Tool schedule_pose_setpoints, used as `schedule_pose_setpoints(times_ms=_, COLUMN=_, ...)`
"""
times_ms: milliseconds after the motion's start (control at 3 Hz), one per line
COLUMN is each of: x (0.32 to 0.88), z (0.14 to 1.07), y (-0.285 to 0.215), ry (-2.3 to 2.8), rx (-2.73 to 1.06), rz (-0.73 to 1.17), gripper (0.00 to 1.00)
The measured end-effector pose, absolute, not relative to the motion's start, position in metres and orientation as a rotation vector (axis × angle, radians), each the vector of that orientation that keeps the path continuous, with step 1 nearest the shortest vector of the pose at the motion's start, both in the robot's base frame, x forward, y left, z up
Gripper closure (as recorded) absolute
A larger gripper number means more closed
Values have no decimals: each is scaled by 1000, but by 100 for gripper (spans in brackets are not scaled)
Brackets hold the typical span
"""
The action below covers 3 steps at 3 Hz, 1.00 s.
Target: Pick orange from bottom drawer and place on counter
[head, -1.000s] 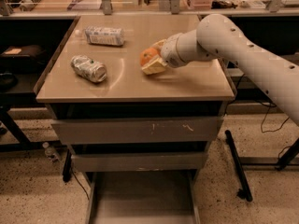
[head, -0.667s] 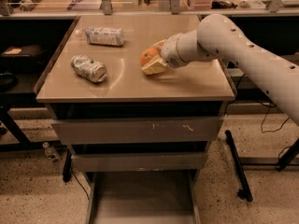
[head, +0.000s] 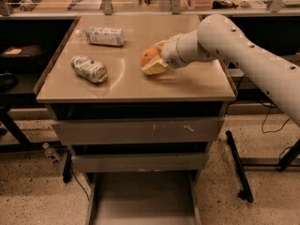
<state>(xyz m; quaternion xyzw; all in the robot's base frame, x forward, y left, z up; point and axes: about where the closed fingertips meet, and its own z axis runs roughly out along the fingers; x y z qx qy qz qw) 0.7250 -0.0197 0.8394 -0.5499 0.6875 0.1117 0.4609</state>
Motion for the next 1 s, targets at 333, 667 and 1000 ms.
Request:
schedule_pose_setpoints(times_ms=333, x=725, z=839, y=-20, ry=1692, rx=-1353, rz=275, gripper=11)
schedule_pose_setpoints(times_ms=667, x=725, z=839, y=-20, ry=1692, rx=-1353, rz=275, gripper=0)
schedule_pose_setpoints(times_ms=1000, x=725, z=839, y=-20, ry=1692, rx=-1353, rz=275, gripper=0)
